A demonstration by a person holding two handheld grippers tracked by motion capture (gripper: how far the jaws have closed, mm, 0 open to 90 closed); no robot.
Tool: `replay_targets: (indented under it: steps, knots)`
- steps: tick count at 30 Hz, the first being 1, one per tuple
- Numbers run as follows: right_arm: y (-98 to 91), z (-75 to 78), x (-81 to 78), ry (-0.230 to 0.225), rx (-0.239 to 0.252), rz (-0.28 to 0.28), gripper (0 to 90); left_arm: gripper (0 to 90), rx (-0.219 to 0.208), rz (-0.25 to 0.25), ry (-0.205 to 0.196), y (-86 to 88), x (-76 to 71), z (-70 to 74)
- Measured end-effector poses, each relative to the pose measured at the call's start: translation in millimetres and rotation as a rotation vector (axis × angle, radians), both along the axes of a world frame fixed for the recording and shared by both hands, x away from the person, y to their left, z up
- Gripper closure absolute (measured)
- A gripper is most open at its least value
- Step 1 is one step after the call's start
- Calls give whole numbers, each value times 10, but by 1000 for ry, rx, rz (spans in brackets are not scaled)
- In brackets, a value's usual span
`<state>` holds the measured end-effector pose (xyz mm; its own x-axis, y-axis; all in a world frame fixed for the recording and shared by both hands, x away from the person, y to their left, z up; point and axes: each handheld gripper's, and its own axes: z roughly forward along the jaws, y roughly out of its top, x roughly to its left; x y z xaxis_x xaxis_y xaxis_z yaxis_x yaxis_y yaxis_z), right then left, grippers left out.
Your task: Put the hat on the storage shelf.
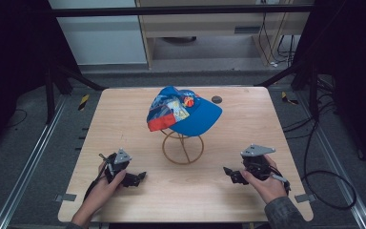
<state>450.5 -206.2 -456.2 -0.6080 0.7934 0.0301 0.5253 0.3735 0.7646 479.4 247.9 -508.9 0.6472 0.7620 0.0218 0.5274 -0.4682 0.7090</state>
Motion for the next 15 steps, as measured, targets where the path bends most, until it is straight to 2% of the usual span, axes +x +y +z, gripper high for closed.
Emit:
replay_targets:
  steps: [5,11,15]
  knots:
    - [46,-145,34,22,11,-7,119,0,0,0,0,0,0,0]
    - [125,-304,103,33,6,-39,122,0,1,-1,0,0,0,0]
    - [171,-413,147,57,6,-64,124,0,0,0,0,0,0,0]
